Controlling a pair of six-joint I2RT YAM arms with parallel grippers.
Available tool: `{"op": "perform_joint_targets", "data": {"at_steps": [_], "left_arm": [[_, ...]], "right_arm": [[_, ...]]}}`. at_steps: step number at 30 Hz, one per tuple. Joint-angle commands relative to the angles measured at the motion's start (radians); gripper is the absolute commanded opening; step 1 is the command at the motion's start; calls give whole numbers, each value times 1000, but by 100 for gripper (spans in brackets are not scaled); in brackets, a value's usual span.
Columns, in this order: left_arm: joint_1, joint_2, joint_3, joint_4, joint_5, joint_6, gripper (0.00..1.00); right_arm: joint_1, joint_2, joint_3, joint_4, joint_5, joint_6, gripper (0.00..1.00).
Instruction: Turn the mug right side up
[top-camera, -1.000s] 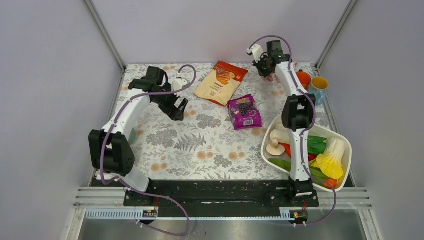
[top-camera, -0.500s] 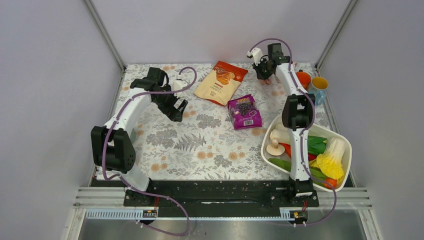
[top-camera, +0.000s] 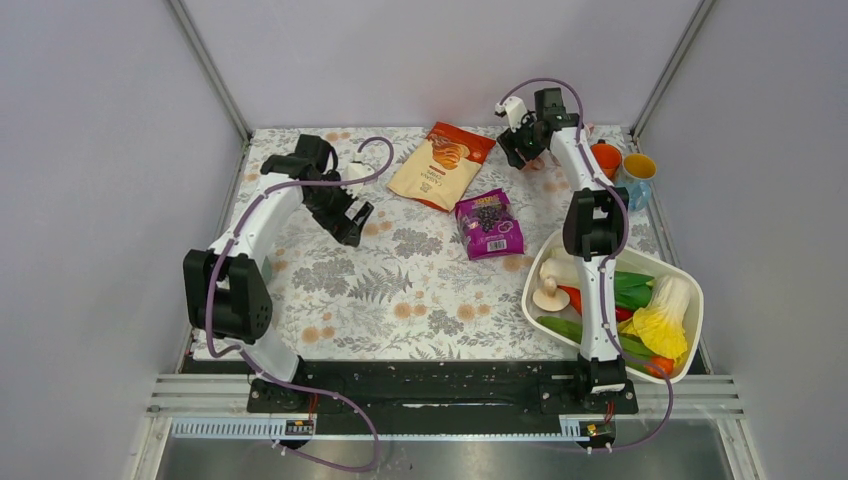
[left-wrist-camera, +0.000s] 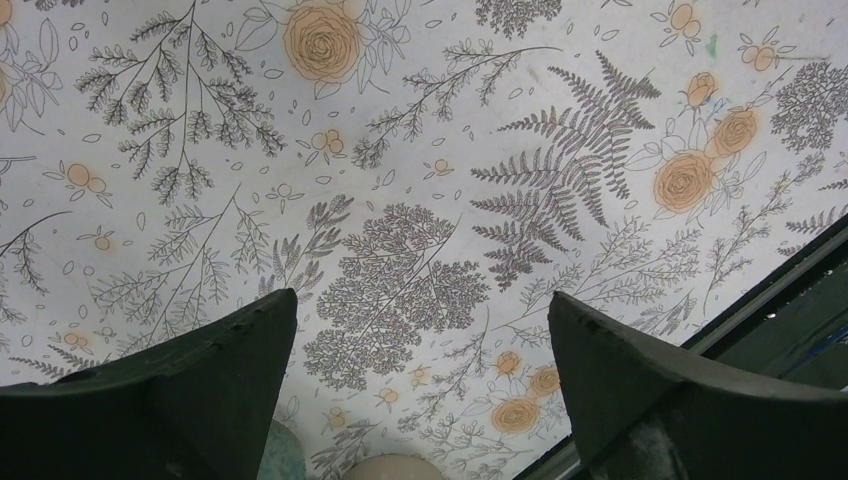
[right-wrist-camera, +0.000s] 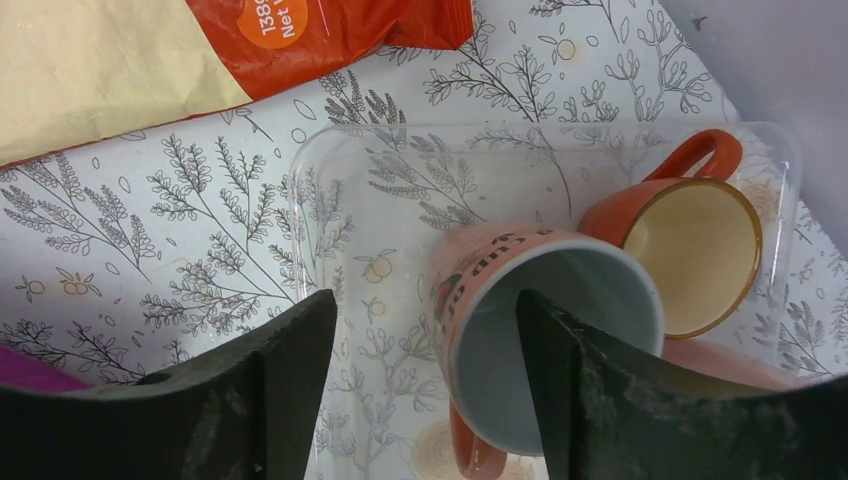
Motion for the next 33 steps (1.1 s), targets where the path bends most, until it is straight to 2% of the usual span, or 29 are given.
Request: {"op": "perform_joint_targets", "data": {"at_steps": [1,2,4,7,10,13,15,18,22,25,33], "left_arm": [[6,28,95,-78,-76,28,99],[7,39,119,-103,-99,23,99],[15,70,168,-166,-129,14,99],[38,85,203,-249,-148,26,99],[63,60,175,-294,-196,59,99],[107,12,117,-267,-280,73,99],[192,3,108,-219,-298,59,99],[309,17,121,-147,-271,1,99],[424,13,60,-34,-221,-54,99],[512,38,45,-23,-178,-65,99],[616,75,-20,-49,-117,-37,99]], "right_arm": [[5,-119,35,12,7,27,80],[5,-149,26,13,-6,27,84],[9,-188,11,13,-15,35,99],[22,-244,-7,14,6,56,99],[46,-314,-59,14,30,56,99],[80,-386,-142,13,55,38,99],[106,-426,-186,14,82,34,100],[154,-475,-243,14,123,36,99],[204,-522,-310,14,158,30,100],[227,-546,-351,15,168,19,99],[238,-551,-397,23,185,12,99]]}}
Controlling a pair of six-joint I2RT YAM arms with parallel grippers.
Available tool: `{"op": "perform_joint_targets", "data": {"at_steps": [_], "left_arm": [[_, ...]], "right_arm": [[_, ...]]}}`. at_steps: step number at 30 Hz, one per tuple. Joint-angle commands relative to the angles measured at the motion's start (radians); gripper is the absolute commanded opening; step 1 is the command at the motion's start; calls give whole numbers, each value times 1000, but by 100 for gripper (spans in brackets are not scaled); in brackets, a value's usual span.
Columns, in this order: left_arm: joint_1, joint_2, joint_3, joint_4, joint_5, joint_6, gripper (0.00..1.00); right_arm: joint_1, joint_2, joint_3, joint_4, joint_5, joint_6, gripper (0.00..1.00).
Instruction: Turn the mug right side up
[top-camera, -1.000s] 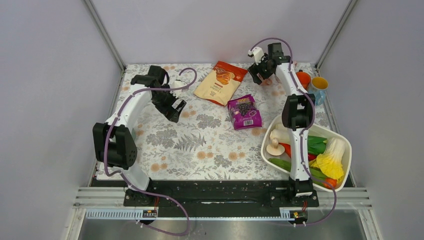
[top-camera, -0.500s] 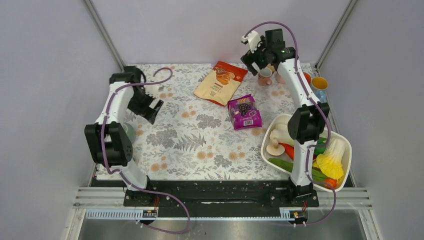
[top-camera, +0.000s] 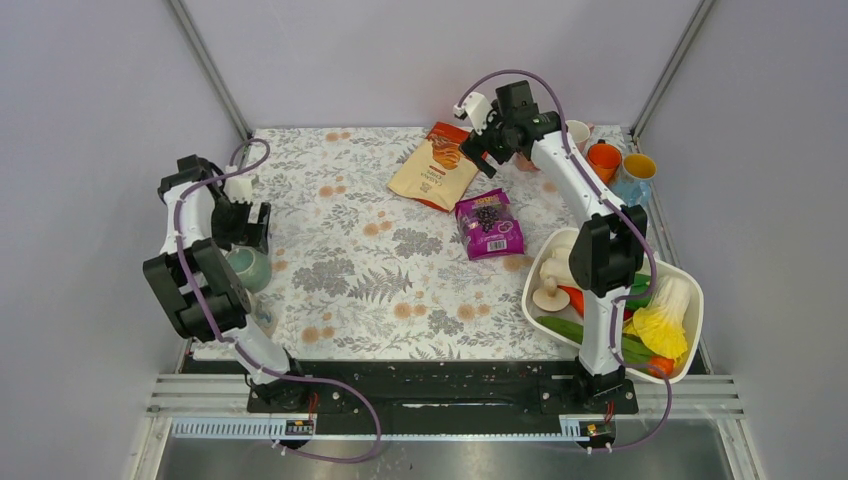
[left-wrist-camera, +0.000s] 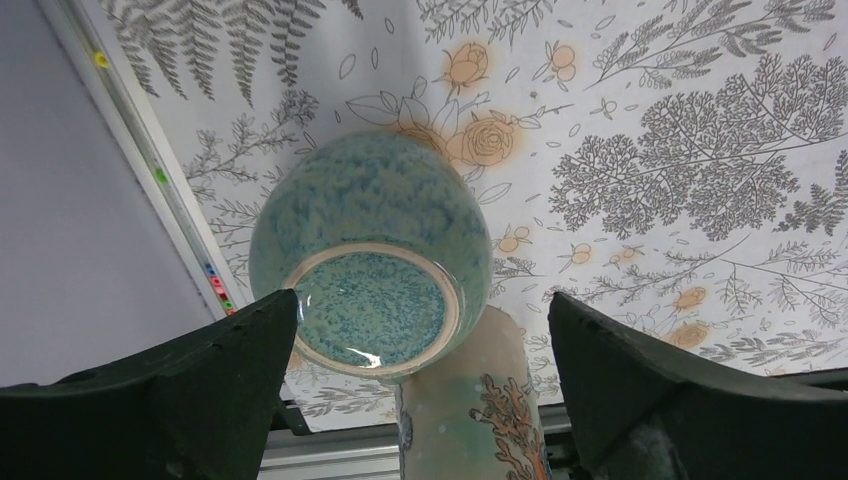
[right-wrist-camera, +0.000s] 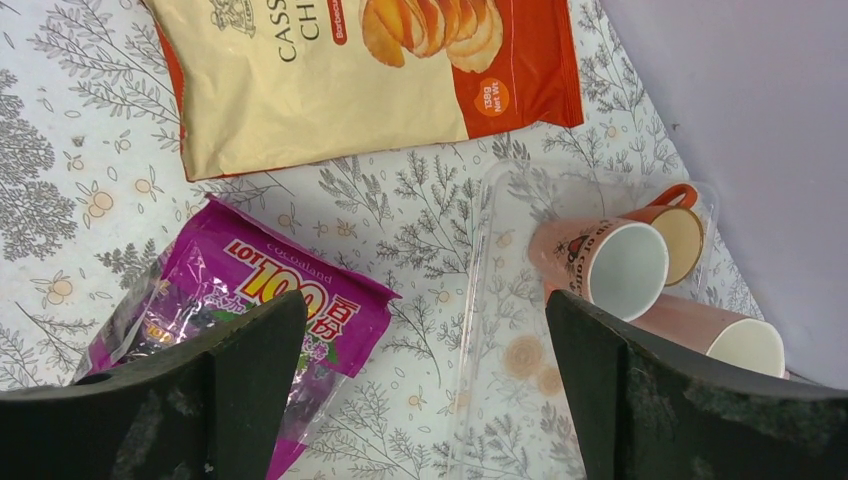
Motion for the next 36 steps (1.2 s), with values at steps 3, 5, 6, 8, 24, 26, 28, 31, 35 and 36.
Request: {"op": "perform_joint_targets", "data": {"at_steps": [3,5,6,8,24,26,28,31,35,36], "left_arm": [[31,29,-48,-9,53,20,99],[39,43,-59,-19,52,35,99],[43,53,-66,-22,45,44,99],[49,72,-71,-23,29,55,99],[25,58,-89,21,139,122,93],[25,30,-80,22,185,121,97],[26,1,-55,23,201,113,99],[37,-29,6,22,205,84,99],[73,-60,65,22,206,73,99],[86,-64,72,23,196,74,99]], "right_arm": [[0,-68,-24,18,42,-25,99],[-1,-70,-36,22,48,-28,99],[-1,-69,-39,25,50,-29,100],[-1,-68,-49,29,51,-35,99],[-1,-45,-61,41,43,-57,99],[-1,-43,-61,39,45,-59,100],[-1,-43,-61,40,43,-57,99],[0,-42,-62,40,45,-56,99],[-1,-48,-71,39,45,-49,99],[-2,-54,-76,38,44,-47,99]]}}
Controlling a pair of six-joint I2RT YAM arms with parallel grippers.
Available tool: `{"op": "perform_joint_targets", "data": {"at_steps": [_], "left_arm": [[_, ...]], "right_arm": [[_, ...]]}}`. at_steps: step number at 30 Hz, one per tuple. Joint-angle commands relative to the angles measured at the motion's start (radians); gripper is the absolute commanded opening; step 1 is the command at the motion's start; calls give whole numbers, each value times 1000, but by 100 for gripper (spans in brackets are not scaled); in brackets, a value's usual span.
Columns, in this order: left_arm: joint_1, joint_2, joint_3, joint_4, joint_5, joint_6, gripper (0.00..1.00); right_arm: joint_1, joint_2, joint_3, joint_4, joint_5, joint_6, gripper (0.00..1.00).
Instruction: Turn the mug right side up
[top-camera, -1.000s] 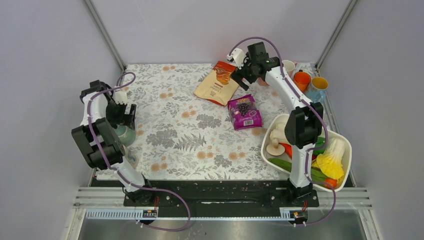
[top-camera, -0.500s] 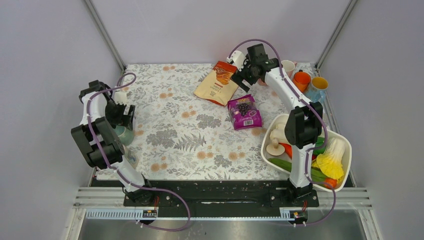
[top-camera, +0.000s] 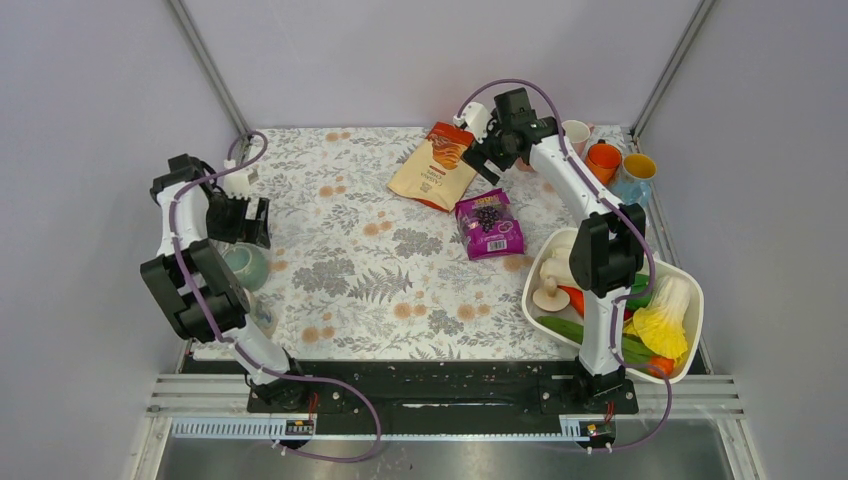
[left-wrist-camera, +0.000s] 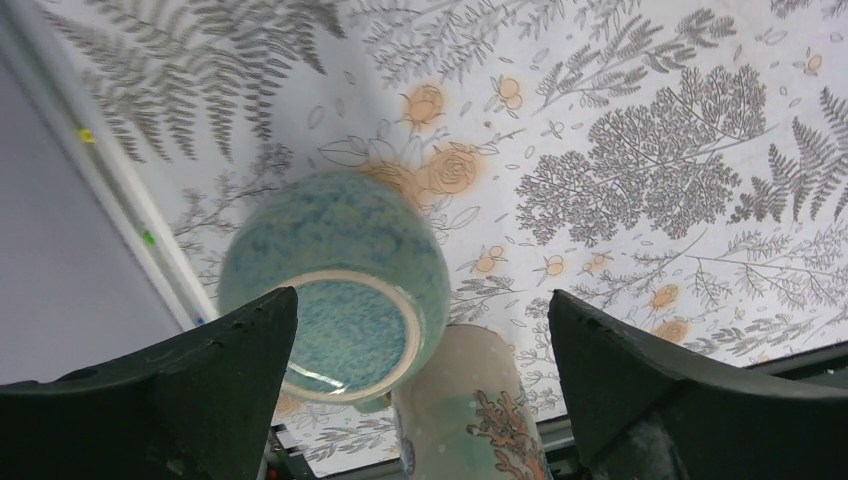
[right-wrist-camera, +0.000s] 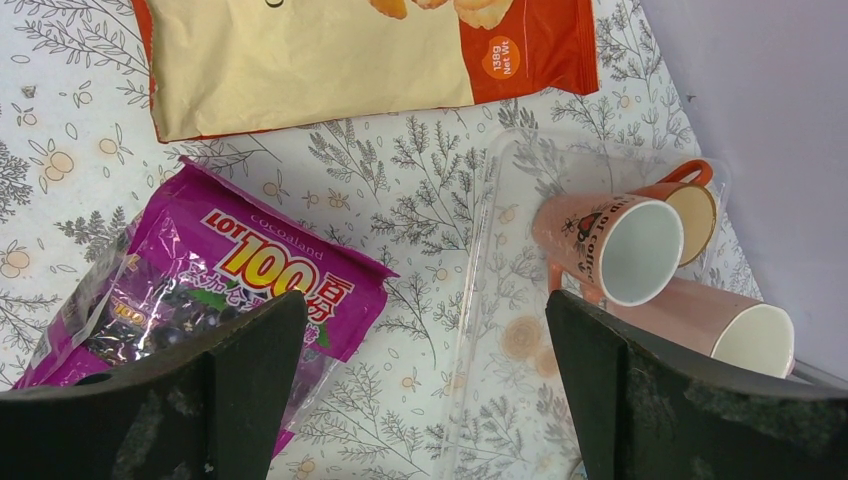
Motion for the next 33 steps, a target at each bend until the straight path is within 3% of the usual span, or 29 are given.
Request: {"op": "perform_joint_targets", "data": {"at_steps": [1,5,7,11,15,16,23,33], "left_arm": [[62,-77,81,31,27,-10,99],[131,-108,45,97,-86,21,99],[158,-130,8,143,-137,50,94],[187,-165,-36,195,-235,117,58],[233,-153,-28,195,-256,152,3],[238,-144,-34,189,-269,167,0],[243,-75,-154,218,-331,250,0],[213,31,-196,204,-213,216,0]], "right_arm": [[-2,-54,-17,29,-2,-2,99],[0,-71,-46,30,-1,2,99],[1,-77,-61,29,3,3,99],[2,-82,-79,29,8,6,99],[5,-83,-85,30,17,6,99],[5,-83,-85,30,16,6,100],[7,-77,-86,29,21,0,99],[7,-78,-88,29,27,1,99]]}}
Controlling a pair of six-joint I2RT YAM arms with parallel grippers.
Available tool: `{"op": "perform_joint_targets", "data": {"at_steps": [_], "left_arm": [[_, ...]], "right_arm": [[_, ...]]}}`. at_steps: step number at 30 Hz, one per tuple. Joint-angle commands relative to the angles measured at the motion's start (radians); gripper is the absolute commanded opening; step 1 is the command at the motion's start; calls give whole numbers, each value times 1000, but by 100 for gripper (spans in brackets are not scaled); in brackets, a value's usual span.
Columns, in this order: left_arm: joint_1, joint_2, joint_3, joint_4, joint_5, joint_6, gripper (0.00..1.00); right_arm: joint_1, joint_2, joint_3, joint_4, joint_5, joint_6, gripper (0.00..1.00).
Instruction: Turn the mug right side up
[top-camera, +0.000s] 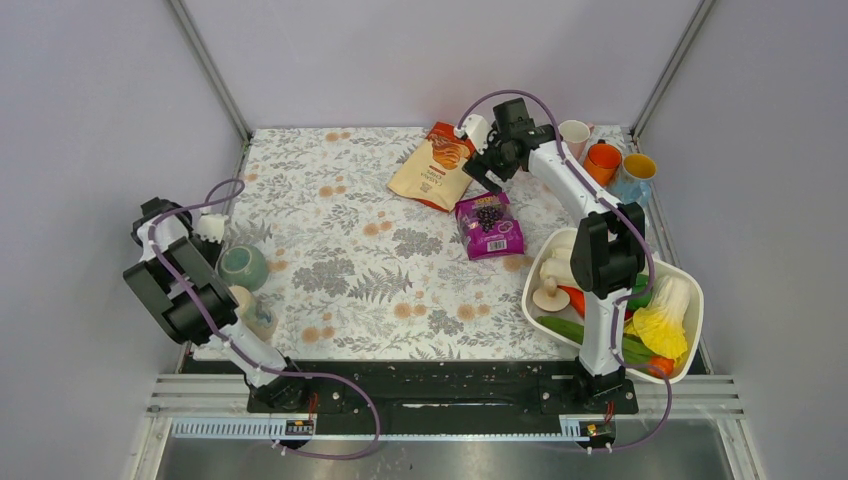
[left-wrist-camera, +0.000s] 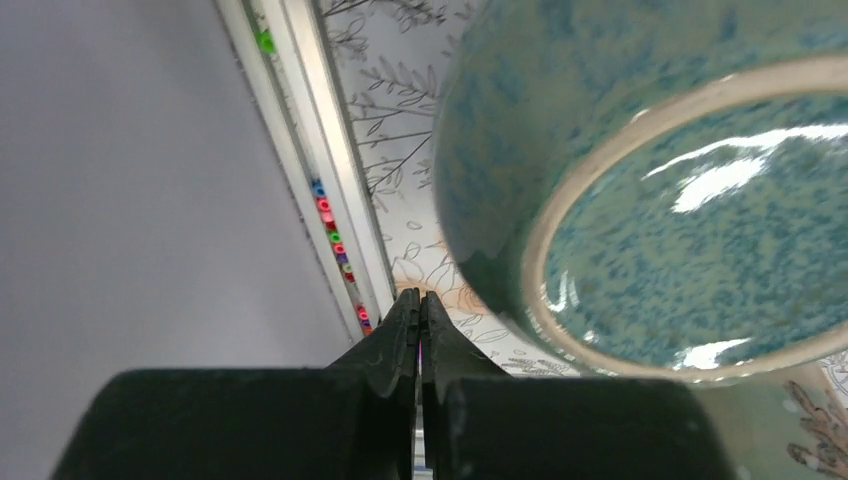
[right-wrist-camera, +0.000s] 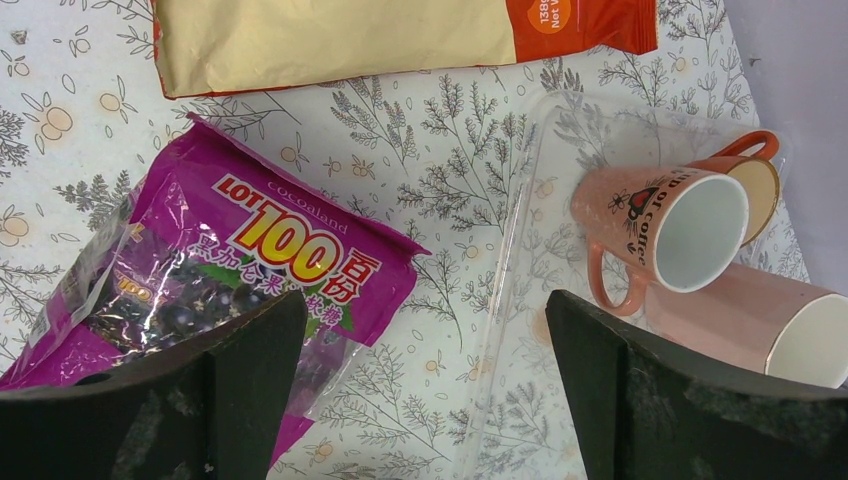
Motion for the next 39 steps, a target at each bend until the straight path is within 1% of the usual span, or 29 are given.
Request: {"op": "perform_joint_targets", "data": {"at_steps": [1,7,12,20,23,26,29,32,34,36,37,39], "left_arm": [[-36,23,-4,19,73,-16,0],[-188,66,-16,20,104,-48,0],[-342,94,3,24,119,-94,0],[-621,169,91,10,132,-144,0],[-717,182,126,-16,145,-153,0],[-795,168,150,-55,200,-157,0],[-843,146,159,-110,276,-156,0],[-876,114,143,-161,346,-146,0],[-894,91,131,-200,382,-131,0],[-887,51,134,-224,430,-127,0],[-876,37,143,-232,444,-136,3],[-829,13,176,-240,462,-169,11]], "right_arm": [[7,-68,3,22,18,4,100],[7,-117,-9,49,26,84,99],[7,-192,-67,110,22,231,99],[62,-326,-272,279,-31,473,99],[102,-362,-344,320,-33,528,99],[135,-395,-401,346,-1,568,99],[157,-441,-463,389,42,626,100],[169,-474,-533,446,47,674,100],[185,-490,-567,471,51,686,99],[211,-505,-603,504,25,672,100],[229,-511,-623,530,-7,647,100],[277,-527,-663,572,-99,537,100]]}}
